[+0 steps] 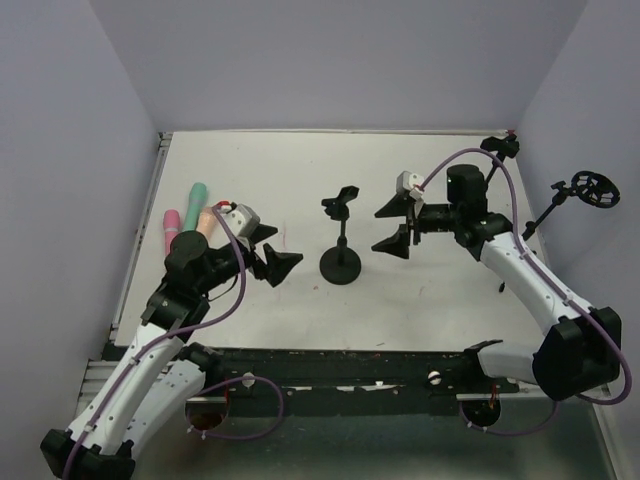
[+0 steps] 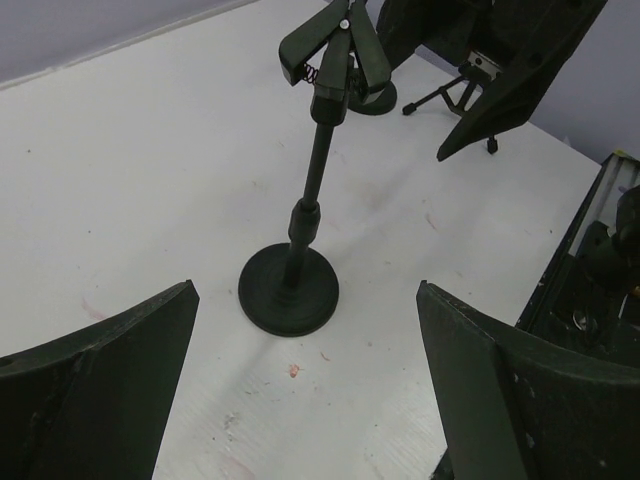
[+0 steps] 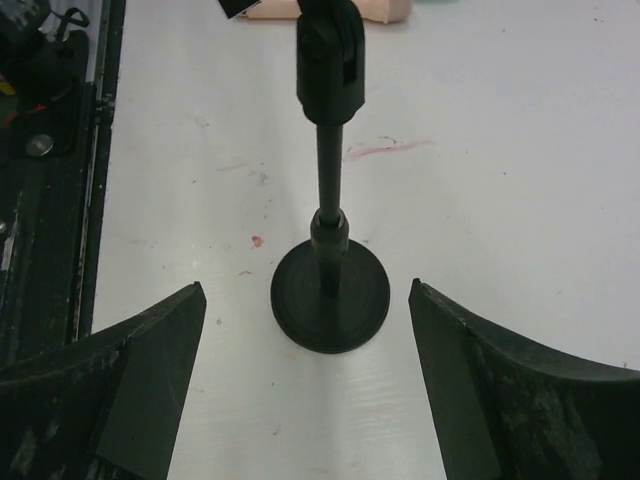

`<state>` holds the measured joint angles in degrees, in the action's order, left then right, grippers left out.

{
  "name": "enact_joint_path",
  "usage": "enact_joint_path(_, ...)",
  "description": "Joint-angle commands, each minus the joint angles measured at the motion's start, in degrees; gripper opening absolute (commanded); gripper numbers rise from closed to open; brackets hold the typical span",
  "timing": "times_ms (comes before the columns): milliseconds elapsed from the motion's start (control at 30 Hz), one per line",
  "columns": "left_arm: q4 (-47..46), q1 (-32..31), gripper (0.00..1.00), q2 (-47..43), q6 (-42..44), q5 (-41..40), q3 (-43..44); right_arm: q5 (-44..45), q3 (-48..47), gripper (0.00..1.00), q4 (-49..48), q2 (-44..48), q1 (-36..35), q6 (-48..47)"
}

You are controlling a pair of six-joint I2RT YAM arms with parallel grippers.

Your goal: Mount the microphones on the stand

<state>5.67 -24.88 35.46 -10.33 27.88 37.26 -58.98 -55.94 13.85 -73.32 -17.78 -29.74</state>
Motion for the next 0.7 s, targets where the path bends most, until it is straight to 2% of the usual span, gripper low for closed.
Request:
enact_joint_path(0,-2.8,-0.2,0.99,2.3,0.6,4.4,1.2,-9.2,2.8,0.94,5.5,2.4,2.4,-3.7)
enact_joint_path(67,-2.4,-0.2,0.99,3.6,1.3,2.1,1.7,-11.2,5.0,0.99,4.4,2.4,3.2,-3.5)
enact_joint_path(167,-0.4,-0.1,0.99,5.8,1.4,-5.0,2.2,-9.1,5.8,1.00,3.8,1.8,3.3,-3.9)
enact_joint_path(267,2.4,1.9,0.99,7.4,-2.4,-12.7,2.8,-5.4,5.3,1.00,3.6,1.2,3.3,-3.3)
enact_joint_path(367,3.7,7.3,0.99,9.5,-5.7,-14.1,3.9,-2.7,4.7,1.00,3.8,1.1,3.2,-2.8)
enact_joint_path(467,8.2,14.7,0.99,15.2,-7.4,-14.5,8.3,-0.8,3.3,1.00,4.9,-0.2,3.4,-1.3)
enact_joint_path(667,17.6,21.4,0.98,31.4,-0.9,-24.2,20.2,0.0,0.3,1.00,7.9,-2.6,3.5,-0.7)
